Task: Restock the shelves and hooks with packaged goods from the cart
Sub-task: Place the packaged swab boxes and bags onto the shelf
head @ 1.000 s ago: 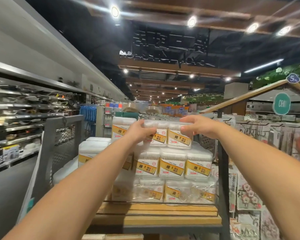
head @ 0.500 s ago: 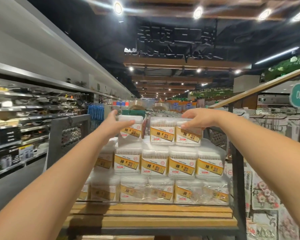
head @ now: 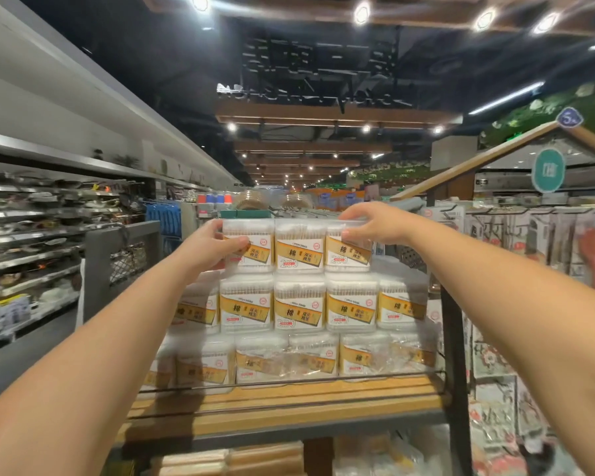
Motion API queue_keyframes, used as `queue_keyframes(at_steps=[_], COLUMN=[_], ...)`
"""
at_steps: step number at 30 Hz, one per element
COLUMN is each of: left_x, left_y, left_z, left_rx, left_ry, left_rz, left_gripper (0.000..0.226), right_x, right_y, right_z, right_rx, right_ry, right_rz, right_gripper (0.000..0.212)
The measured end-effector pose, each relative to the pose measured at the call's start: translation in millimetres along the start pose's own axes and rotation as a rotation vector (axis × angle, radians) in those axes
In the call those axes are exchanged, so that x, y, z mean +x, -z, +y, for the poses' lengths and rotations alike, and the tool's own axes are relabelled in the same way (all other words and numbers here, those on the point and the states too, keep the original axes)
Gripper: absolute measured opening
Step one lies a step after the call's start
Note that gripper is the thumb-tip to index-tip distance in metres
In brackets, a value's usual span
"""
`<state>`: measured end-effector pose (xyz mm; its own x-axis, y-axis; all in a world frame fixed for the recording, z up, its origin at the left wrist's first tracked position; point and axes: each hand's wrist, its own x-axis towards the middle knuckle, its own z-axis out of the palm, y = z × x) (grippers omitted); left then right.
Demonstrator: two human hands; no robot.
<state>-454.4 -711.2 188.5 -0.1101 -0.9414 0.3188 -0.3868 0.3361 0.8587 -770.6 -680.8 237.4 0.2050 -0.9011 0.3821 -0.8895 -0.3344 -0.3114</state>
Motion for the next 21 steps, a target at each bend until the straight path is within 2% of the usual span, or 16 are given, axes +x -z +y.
queue_keyframes(at_steps=[9,16,18,21], left_x=[-5.5,-3.7,-1.2,-3.3], left_y=[3.6,-6.0,-7.4,-6.5], left_z=[-1.1,-6.8,-7.2,-4.0], left_rx=[0.041,0.149,0.13,0.072], left_ry=[-0.094,-0.156,-0.156,-0.181], left_rz=[-0.034,0.021,0.016,0.043], left_gripper=[0.036,0.102,0.105,0.091], right_x=[-24.3,-28.9,-27.4,-29.3], right_y=[5.7,-6.7,-10.0,-12.6], right_z=[-12.3,-17.0,-16.3,-15.9], right_rx=[0.011,-0.011,-0.042,-0.008], right_ry=[-0.046,-0.116,-0.115,-0.146], right_rz=[0.032,0.095,0.119,0.179], right_gripper=[0.05,0.057,0.06,0.075])
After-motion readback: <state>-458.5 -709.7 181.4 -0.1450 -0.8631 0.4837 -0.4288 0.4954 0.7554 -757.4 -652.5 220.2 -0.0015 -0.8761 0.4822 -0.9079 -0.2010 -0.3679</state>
